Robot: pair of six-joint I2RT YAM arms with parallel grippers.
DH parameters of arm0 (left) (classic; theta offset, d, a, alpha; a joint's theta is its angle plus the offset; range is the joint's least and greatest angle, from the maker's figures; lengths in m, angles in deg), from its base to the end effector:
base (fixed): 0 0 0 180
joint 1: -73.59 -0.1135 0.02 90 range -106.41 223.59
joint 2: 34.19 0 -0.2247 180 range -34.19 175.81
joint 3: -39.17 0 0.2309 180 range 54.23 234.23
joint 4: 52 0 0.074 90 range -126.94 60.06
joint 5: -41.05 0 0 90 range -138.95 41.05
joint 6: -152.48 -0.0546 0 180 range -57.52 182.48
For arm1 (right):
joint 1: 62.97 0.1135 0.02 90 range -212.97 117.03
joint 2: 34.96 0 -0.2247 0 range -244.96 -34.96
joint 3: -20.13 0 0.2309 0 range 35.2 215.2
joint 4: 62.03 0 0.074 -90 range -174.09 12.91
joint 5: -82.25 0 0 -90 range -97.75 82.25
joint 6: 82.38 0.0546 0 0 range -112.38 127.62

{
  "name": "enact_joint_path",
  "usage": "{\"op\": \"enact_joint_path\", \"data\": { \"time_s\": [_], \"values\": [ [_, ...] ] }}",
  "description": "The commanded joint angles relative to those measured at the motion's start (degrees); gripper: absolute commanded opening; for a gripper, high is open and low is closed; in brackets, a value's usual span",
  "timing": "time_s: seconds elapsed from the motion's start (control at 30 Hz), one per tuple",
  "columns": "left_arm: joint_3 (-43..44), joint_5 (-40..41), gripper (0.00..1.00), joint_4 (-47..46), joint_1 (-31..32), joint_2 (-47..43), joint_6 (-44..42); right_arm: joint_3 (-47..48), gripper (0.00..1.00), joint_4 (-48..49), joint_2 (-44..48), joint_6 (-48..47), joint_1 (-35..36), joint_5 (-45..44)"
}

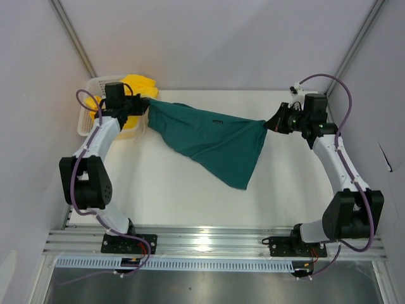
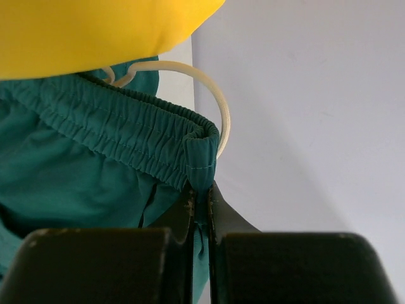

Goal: Fold and stack the shorts
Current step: Fold the shorts

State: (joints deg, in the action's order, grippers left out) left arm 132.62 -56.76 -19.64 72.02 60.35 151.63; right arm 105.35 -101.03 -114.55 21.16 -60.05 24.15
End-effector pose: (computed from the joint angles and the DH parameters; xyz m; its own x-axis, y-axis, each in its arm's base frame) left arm 0.3756 0.0029 0.2625 -0.0944 -0.9936 0.0625 -0.5497 -0.0004 -0.8354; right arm 0.3078 0.0446 0.2910 -0.6474 0.1660 -0.7439 -0.3419 0.8090 0.4781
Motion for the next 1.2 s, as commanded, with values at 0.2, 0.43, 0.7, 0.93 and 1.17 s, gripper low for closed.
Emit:
{"op": "enact_joint_path", "data": {
  "time_s": [0.2, 0.43, 0.7, 0.93, 1.17],
  "values": [
    [10.02, 2.63, 0.0, -11.75, 3.58, 11.18, 6.13, 10.35, 0.0, 12.24, -17.16, 4.12, -2.39, 5.01],
    [20.39, 1.41, 0.0, -20.28, 5.86, 24.62, 7.8, 21.87, 0.0, 14.27, -32.37, 7.46, -5.73, 4.75],
    [29.0, 5.35, 0.02, -26.88, 7.45, 35.53, 8.69, 22.3, 0.06, 18.24, -40.96, 10.63, -8.54, 4.05],
    [39.01, 3.42, 0.99, -29.61, 7.98, 44.67, 7.81, 28.1, 0.65, 16.22, -47.76, 13.0, -9.6, -1.05],
    [37.02, 3.68, 0.99, -28.55, 7.72, 37.58, -2.2, 23.12, 0.79, 14.19, -40.4, 11.16, -9.42, -5.01]
  ]
}}
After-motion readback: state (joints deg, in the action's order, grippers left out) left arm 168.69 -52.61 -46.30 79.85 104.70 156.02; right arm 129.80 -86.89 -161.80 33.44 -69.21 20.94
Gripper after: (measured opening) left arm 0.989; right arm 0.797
